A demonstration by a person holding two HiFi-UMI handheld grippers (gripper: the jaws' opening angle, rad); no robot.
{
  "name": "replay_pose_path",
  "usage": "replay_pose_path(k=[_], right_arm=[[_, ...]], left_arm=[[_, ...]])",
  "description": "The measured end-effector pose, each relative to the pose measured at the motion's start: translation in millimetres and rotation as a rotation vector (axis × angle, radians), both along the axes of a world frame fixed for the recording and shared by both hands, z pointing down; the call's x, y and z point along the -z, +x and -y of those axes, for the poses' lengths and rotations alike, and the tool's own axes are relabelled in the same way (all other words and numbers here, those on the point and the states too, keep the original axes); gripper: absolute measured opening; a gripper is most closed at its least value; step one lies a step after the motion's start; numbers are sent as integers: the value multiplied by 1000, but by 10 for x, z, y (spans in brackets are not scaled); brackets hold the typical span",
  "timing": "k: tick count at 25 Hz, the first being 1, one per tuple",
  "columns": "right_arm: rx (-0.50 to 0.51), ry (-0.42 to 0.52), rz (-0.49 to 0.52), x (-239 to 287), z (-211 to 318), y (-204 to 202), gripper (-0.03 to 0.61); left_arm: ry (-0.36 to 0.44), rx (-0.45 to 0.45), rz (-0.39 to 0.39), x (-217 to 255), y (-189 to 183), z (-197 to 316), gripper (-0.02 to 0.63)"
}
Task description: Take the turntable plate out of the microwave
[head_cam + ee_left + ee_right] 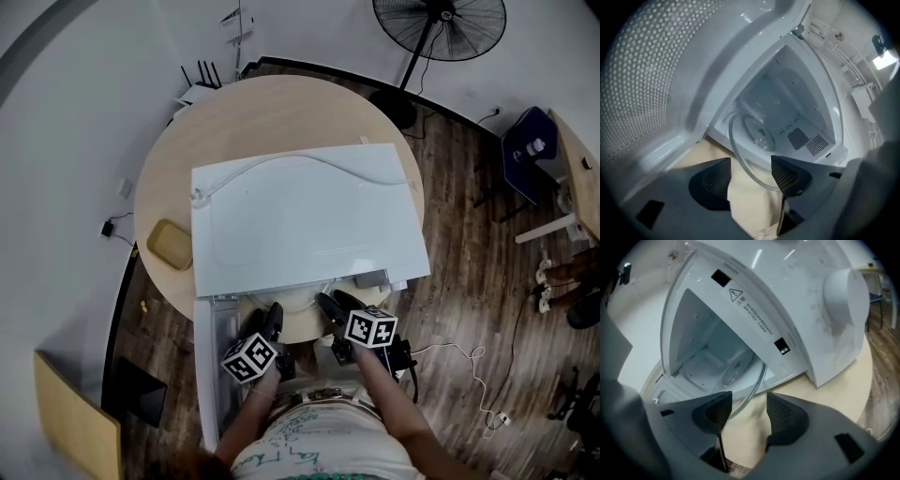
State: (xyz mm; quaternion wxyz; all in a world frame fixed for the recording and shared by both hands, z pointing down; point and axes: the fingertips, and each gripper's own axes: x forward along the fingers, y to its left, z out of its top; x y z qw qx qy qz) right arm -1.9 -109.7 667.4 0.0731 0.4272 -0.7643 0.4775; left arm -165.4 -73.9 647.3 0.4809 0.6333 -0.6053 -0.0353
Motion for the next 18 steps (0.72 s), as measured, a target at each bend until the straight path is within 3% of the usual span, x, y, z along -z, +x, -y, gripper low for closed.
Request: replay_pose_path(k=[4, 8, 13, 14, 16, 18], right_arm=[[-1, -63, 135, -38, 53, -148, 221], [-37, -138, 246, -101, 115, -230, 212], [-51, -182, 321, -138, 209, -298, 148], [-53, -188, 325, -147, 220, -299, 131], [-55, -195, 338, -155, 223, -289, 127], [-58, -193, 350, -146, 218, -286, 117]], left_arm=[[-5, 17, -44, -98, 34, 83, 262], [-18, 62, -142, -208, 91, 137, 264], [-13, 122, -238, -249, 92, 235, 259], [-2, 123, -238, -237, 87, 252, 250], [13, 125, -243, -227, 80, 264, 150], [18, 131, -270, -233, 79, 248, 118]])
